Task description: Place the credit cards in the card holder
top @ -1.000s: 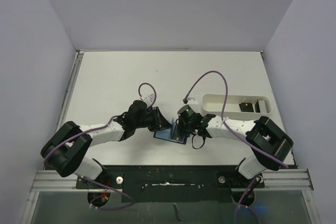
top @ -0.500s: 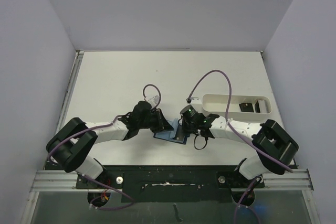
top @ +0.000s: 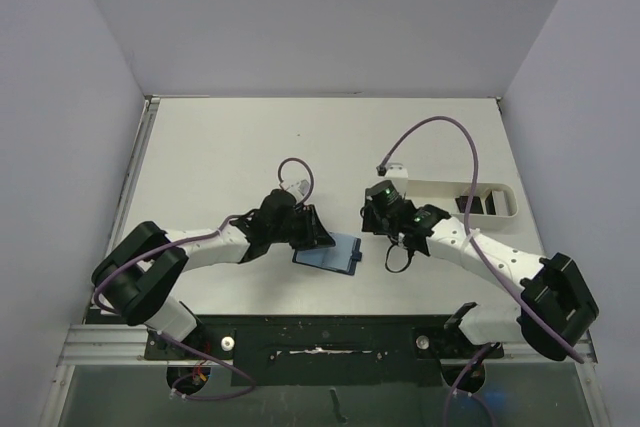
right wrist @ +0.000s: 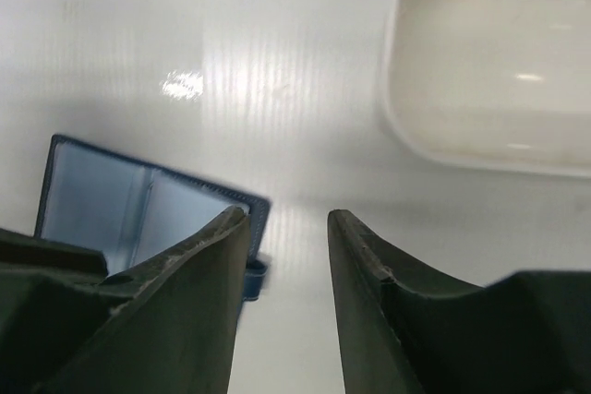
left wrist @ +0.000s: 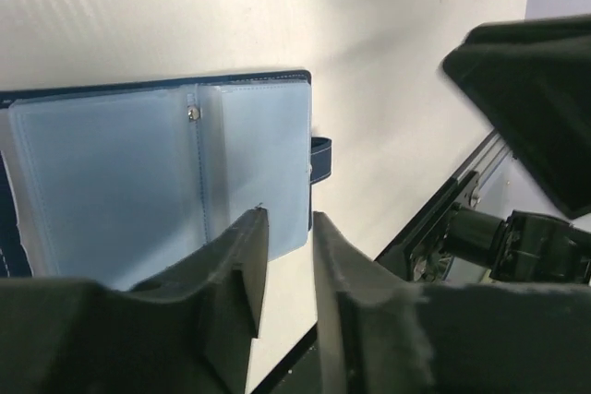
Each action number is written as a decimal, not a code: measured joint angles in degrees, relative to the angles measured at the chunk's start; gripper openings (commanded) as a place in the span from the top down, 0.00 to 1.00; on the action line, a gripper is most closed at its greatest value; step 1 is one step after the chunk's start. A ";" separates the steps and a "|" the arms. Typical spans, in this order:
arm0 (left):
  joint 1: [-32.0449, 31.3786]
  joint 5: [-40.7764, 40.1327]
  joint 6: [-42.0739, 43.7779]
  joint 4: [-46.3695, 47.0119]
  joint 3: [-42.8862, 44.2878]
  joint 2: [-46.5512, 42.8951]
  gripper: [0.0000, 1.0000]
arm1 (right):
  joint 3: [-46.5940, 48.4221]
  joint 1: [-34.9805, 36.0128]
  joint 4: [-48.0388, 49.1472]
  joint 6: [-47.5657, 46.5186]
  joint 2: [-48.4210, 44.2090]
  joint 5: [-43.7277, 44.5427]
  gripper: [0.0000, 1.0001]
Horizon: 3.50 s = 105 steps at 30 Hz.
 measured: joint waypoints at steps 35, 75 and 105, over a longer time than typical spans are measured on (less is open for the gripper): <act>4.28 -9.62 11.39 -17.77 0.20 -3.63 0.43 | 18.10 -46.95 -7.45 -33.70 18.34 11.06 0.55; 3.19 -6.97 11.39 -15.21 -1.86 -7.17 0.44 | 18.10 -48.52 -6.45 -38.75 24.04 18.58 1.00; 2.73 -4.42 6.73 -12.74 -3.50 -6.05 0.50 | 21.27 -25.09 -18.78 -28.30 -0.57 12.81 1.00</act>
